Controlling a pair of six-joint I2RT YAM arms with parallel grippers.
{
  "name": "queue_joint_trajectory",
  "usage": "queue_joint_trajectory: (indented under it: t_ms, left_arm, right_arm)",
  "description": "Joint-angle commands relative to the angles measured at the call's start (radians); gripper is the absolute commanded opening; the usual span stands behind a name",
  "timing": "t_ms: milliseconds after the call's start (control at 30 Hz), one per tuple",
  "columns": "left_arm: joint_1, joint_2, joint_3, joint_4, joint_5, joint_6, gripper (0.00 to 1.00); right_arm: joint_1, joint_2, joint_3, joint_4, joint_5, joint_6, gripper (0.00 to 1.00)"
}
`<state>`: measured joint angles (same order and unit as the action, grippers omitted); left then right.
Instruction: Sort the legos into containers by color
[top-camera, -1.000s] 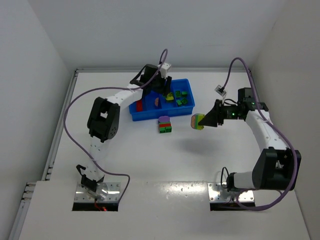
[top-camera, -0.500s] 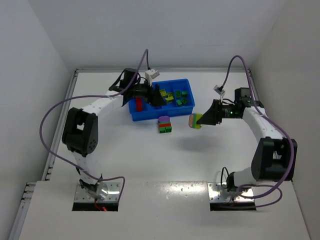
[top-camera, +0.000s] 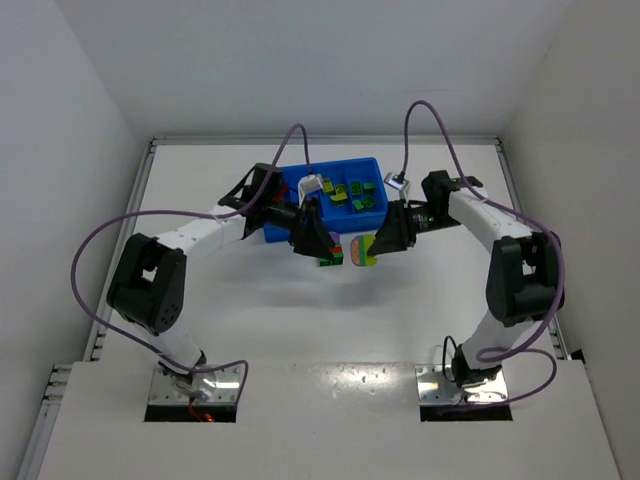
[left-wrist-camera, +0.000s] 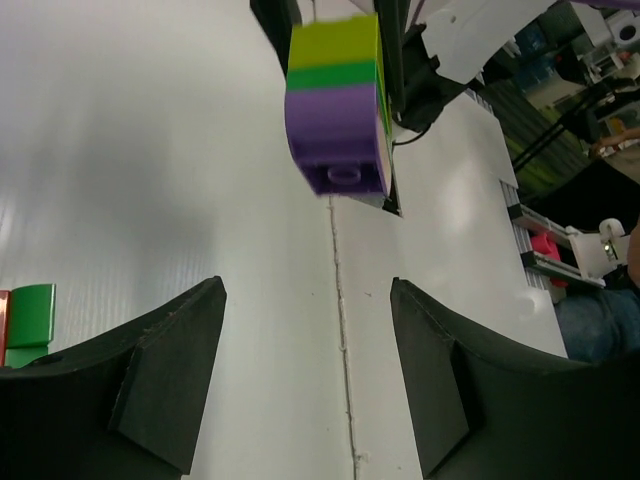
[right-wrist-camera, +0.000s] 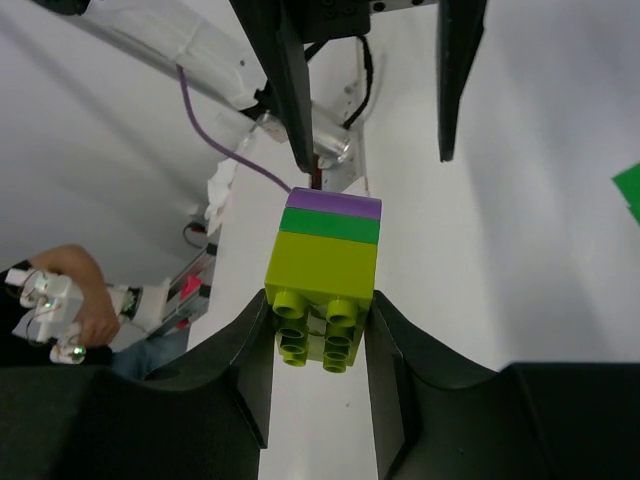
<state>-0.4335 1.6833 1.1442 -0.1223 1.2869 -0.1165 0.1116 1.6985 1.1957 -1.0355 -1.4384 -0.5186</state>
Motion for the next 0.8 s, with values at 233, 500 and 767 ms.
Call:
queue_joint_trajectory:
  t_ms: [233, 500, 767]
  left_arm:
    - [-0.036, -0.059, 0.006, 0.053, 0.035, 0.012, 0.72]
    - [-0.063, -0.039, 0.015, 0.053, 0.046, 0.012, 0.72]
    - [-0.082, -0.03, 0.025, 0.053, 0.065, 0.003, 0.65]
  right_arm:
    - [0.112, 0.093, 0.114, -0.161, -0.048, -0.196, 0.1]
    - [0.14, 0.112, 0.133, -0.179, -0.037, -0.228, 0.1]
    - [0.149, 0.141, 0.153, -0.207, -0.028, -0.259, 0.1]
